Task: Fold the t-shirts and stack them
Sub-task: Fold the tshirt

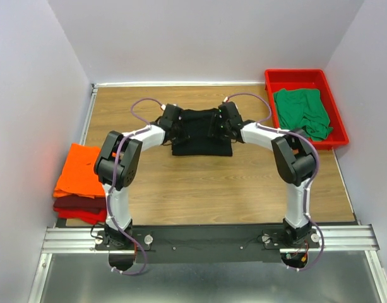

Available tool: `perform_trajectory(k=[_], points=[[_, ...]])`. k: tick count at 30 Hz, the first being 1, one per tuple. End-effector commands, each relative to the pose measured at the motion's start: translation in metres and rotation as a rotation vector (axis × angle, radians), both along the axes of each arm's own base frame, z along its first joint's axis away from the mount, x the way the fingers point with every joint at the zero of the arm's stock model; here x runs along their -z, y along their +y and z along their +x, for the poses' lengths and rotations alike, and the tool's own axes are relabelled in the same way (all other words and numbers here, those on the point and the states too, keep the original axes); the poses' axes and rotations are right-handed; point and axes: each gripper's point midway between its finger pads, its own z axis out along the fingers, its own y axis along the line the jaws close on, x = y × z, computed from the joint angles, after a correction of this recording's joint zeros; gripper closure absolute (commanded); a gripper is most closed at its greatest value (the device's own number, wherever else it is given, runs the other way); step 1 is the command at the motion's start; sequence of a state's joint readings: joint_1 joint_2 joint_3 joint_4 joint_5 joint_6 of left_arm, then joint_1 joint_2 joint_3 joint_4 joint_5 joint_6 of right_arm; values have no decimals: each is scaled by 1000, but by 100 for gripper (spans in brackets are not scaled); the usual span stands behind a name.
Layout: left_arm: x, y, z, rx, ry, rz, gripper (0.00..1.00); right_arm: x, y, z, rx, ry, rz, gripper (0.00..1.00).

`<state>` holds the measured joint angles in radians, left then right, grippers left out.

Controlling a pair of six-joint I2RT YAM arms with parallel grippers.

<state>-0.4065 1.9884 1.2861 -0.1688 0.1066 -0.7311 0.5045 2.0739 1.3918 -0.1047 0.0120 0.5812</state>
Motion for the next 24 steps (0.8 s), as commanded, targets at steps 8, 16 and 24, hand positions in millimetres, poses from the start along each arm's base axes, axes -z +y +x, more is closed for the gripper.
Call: perform_trajectory(k=[8,16,24], points=[[29,-16,-159,76,161,-16,86,45,-58,-155,-52,195,-157,37],[-27,-9,-187,86,56,-48,84,-22,-60,-180,-85,45,-47,34],[-40,5,-148,61,-16,42,83,-58,-39,-126,-52,-63,-59,43]])
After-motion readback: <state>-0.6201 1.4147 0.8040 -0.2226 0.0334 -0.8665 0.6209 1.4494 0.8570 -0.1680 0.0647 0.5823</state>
